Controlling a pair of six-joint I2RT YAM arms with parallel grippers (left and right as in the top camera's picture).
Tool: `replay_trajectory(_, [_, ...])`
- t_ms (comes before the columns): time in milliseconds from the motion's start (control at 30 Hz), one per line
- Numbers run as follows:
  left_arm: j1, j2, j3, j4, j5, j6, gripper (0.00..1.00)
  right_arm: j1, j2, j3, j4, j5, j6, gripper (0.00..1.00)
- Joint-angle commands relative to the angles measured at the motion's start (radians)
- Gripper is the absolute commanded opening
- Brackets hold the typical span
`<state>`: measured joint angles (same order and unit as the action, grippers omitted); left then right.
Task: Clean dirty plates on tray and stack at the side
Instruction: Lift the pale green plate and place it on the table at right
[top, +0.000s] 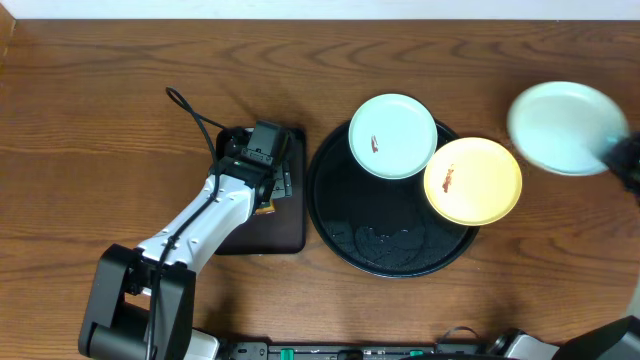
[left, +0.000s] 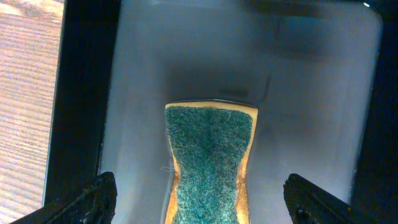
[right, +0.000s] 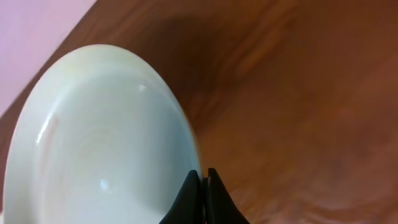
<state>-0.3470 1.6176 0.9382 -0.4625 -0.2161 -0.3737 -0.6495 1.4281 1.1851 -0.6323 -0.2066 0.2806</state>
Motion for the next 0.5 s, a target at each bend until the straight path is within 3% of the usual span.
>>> replay_trajectory(0, [0.006,0.016,0.000,0.002,-0.013,-0.006,0.87,-0.064,0.041,0.017,0.009,0.037,-0.005,0.01])
replay_trajectory(400, [0.006,0.016,0.000,0.000,-0.013,-0.006,0.87,-0.086,0.319,0.016,0.072,0.153,-0.035,0.01])
replay_trajectory(467, [0.006,0.016,0.000,0.001,-0.013,-0.006,0.87,-0.086,0.344,0.016,0.085,0.148,-0.055,0.07])
